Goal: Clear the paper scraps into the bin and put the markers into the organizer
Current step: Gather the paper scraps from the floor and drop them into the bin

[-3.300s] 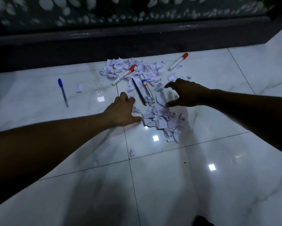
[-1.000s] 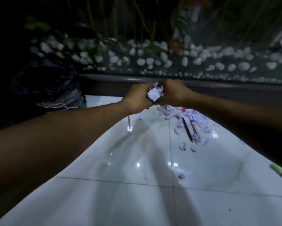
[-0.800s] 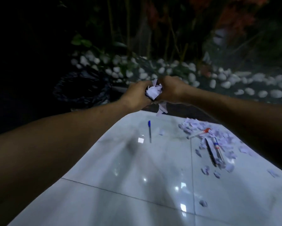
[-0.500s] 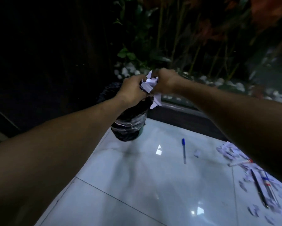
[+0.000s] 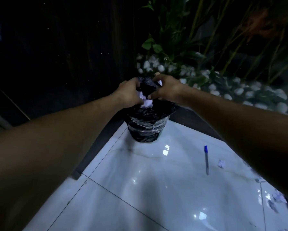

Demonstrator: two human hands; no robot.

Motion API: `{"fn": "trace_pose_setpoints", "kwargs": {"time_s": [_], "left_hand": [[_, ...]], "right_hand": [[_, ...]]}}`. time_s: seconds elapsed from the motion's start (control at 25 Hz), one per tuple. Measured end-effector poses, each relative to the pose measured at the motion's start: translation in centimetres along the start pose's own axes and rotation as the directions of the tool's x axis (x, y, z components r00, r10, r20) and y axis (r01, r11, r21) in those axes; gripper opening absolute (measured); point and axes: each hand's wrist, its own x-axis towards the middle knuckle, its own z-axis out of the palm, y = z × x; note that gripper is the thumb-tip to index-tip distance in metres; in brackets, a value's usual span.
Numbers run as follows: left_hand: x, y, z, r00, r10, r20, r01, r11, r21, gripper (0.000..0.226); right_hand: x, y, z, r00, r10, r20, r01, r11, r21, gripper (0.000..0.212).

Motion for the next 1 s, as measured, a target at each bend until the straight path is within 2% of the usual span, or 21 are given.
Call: {"fn": "trace_pose_setpoints", "kwargs": {"time_s": [0.08,0.2,0.36,0.56,0.72,0.88,1.0], "left_hand": [[0.1,-0.1,0.1,0.999,-0.015,0.033,0.014,1.000,0.023,0.070],[0.0,0.5,0.2,1.000,-0.005,0.004,0.004,1.000,0.020,0.067],[-0.8,2.0,0.5,1.000,0.016,-0.016,-0.016,0.999,0.035,0.059],[-2.2,5.7,0.8,0.995,0.082,-0.048,-0.081,0.996,0.028,0.050],[-3.7,9.0,2.4,0.990,0.143,-0.013,-0.142,0.989,0.037,0.048],[-6.2,13.2,6.1,0.956,0.264,0.130,-0.277,0.956,0.098,0.055],[-7.7,16.3,9.7,0.910,0.329,0.253,-0.372,0.916,0.146,0.060]], "right_hand": [[-0.4,0.3,-0.2,0.999,0.003,0.034,-0.002,1.000,-0.017,0.089],[-1.6,0.3,-0.9,0.997,-0.001,0.080,0.004,0.999,-0.033,0.093],[-3.6,0.6,-2.2,0.995,-0.018,0.102,0.027,0.996,-0.082,0.112],[-6.7,1.2,-5.9,0.997,-0.015,0.071,0.021,0.997,-0.081,0.097],[-10.3,3.3,-8.4,0.999,0.001,0.033,0.001,0.998,-0.055,0.085],[-16.8,10.2,-11.1,0.989,0.132,0.064,-0.119,0.978,-0.172,0.088],[-22.6,15.7,-13.0,0.939,0.312,0.144,-0.264,0.923,-0.279,0.089]]}}
